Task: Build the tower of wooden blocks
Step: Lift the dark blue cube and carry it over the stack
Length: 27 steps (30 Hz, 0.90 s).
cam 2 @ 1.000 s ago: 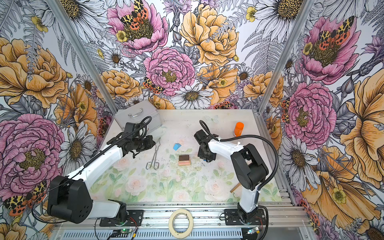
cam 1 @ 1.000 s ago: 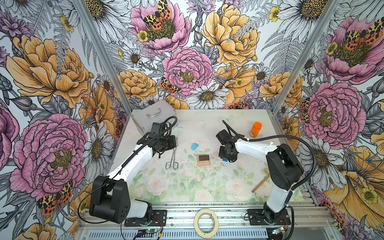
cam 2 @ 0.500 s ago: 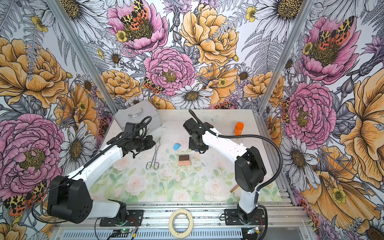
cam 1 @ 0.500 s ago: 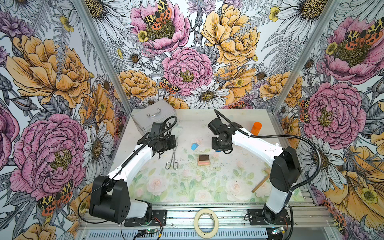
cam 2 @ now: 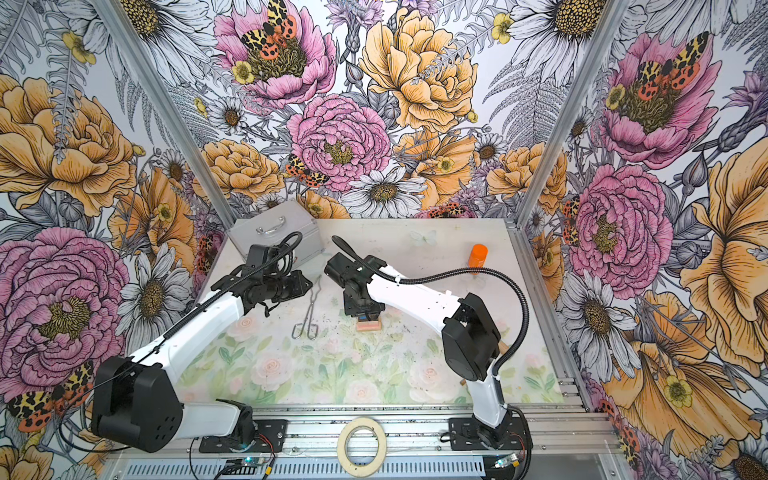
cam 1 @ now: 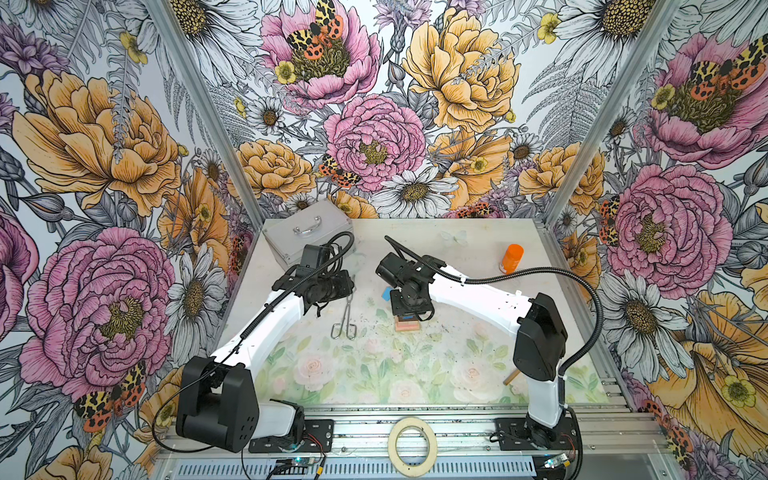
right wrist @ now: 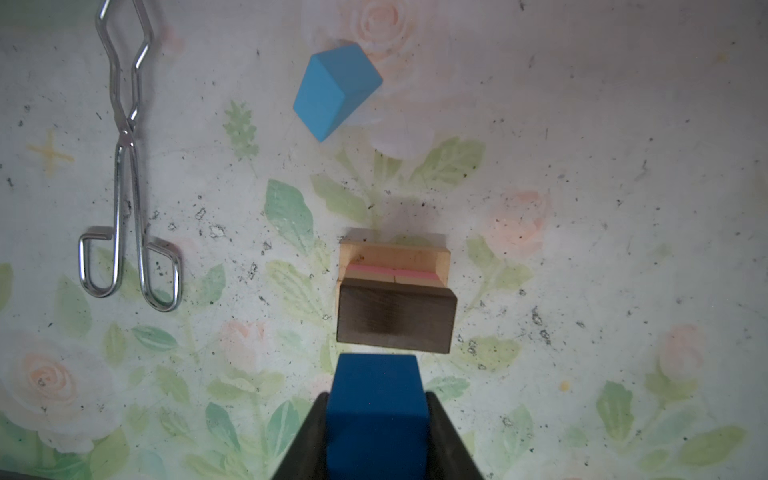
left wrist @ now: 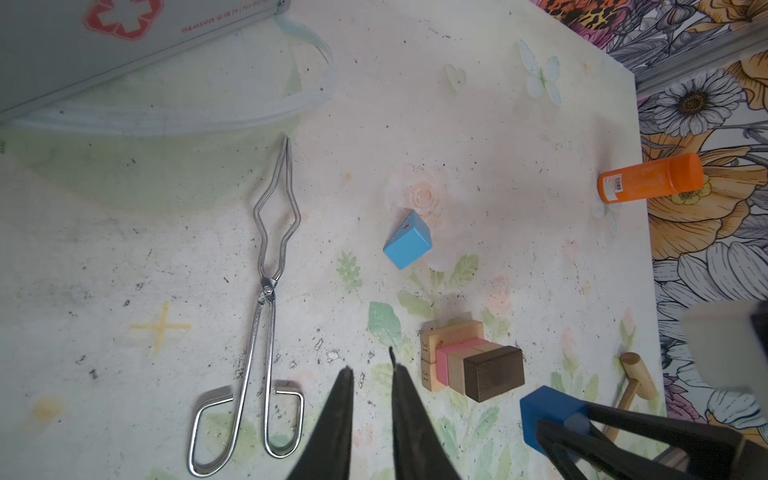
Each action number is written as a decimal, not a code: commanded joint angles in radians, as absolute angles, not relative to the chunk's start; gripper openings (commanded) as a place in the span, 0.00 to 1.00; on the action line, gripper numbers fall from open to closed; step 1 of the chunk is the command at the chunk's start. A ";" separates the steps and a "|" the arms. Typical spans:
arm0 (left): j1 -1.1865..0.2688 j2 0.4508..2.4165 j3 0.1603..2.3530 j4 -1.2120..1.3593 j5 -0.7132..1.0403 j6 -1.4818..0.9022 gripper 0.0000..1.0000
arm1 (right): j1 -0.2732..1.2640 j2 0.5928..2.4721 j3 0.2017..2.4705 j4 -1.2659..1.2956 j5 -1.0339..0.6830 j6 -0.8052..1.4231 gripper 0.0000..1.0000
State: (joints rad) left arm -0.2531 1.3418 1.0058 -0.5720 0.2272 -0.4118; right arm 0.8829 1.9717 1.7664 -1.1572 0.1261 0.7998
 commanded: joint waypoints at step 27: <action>-0.264 1.315 1.000 -0.545 0.200 -0.400 0.31 | 0.856 2.028 1.795 -1.168 0.164 0.822 0.00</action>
